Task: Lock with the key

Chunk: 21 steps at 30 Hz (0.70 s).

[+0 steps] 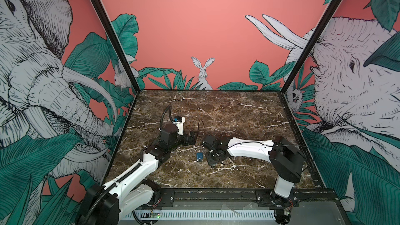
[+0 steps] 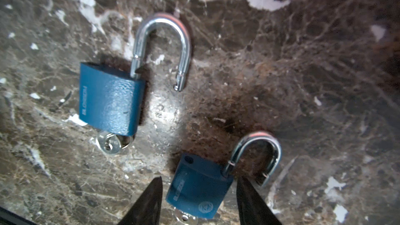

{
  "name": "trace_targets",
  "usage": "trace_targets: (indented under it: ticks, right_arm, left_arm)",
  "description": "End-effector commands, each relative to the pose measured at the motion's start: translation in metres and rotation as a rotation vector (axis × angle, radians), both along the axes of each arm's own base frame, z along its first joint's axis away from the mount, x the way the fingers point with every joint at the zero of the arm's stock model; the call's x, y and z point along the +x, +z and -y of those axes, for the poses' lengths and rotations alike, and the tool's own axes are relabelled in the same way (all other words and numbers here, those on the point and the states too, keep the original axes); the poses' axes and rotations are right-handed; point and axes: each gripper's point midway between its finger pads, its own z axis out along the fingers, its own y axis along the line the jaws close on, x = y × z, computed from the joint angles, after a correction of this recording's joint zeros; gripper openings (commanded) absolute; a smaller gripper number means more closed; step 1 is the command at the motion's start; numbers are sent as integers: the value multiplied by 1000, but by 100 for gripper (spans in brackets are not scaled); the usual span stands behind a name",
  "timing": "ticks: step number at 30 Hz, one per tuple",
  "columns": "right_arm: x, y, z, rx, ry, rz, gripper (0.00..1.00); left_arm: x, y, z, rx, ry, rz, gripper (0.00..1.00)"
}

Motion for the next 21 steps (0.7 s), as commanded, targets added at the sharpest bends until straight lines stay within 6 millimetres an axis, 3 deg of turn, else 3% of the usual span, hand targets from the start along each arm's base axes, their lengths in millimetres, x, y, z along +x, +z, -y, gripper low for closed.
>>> trace_targets:
  ticks: [1, 13, 21]
  right_arm:
    - [-4, -3, 3, -35, 15, -17, 54]
    - [-7, -10, 17, -77, -7, -20, 50]
    - [-11, -13, 16, -68, 0, -40, 47]
  left_arm:
    - [2, 5, 0, -20, 3, 15, 97]
    - [2, 3, 2, -22, -5, 10, 97]
    - [1, 0, 3, -33, -10, 2, 97]
